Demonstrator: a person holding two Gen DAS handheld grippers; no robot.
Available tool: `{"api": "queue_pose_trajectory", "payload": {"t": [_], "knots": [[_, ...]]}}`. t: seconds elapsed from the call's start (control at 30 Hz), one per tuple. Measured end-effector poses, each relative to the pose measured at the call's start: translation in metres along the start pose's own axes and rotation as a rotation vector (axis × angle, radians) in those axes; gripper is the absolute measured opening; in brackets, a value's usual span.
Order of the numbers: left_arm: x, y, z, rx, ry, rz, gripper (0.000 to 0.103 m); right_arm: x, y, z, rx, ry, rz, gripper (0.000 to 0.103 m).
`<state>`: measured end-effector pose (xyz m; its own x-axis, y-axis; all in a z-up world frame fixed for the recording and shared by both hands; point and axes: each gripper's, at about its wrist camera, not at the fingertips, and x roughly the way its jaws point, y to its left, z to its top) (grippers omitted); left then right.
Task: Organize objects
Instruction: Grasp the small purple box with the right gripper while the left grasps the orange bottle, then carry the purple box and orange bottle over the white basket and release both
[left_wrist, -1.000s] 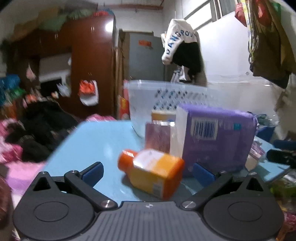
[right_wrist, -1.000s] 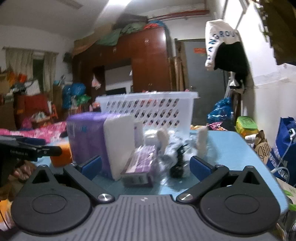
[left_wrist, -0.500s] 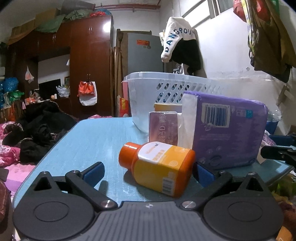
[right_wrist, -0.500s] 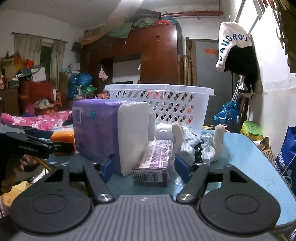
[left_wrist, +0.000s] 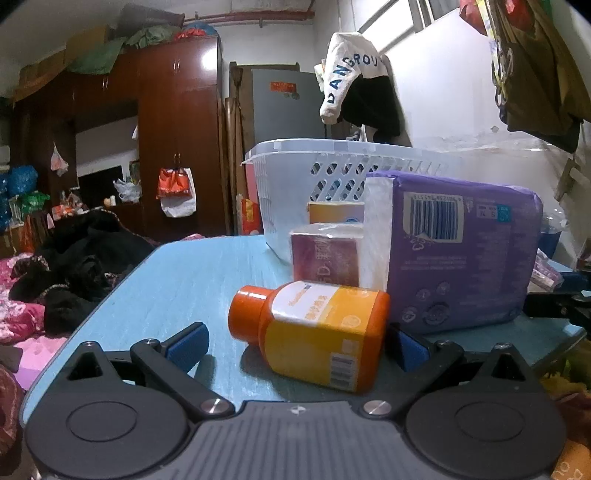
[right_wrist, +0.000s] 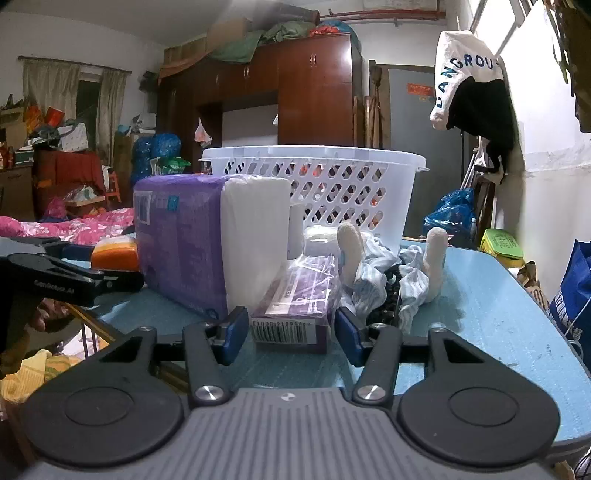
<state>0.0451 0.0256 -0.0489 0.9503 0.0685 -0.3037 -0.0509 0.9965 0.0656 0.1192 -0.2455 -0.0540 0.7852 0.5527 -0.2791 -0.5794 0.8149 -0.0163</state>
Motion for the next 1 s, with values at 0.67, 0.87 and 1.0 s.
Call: {"api": "queue_pose_trajectory", "payload": {"t": [0.67,0.87,1.0], "knots": [[-0.010,0.008,0.003,-0.001,-0.096,0.019,0.083,-0.012,-0.005,-0.001,0.000,-0.072,0.018,0.051],[-0.023,0.011,0.015,-0.015,-0.135,0.013,0.083,-0.026,-0.010,0.010,0.002,-0.125,0.018,0.051],[-0.029,0.013,0.028,-0.029,-0.152,-0.002,0.083,-0.033,-0.022,0.027,0.020,-0.152,0.034,0.051]]}}
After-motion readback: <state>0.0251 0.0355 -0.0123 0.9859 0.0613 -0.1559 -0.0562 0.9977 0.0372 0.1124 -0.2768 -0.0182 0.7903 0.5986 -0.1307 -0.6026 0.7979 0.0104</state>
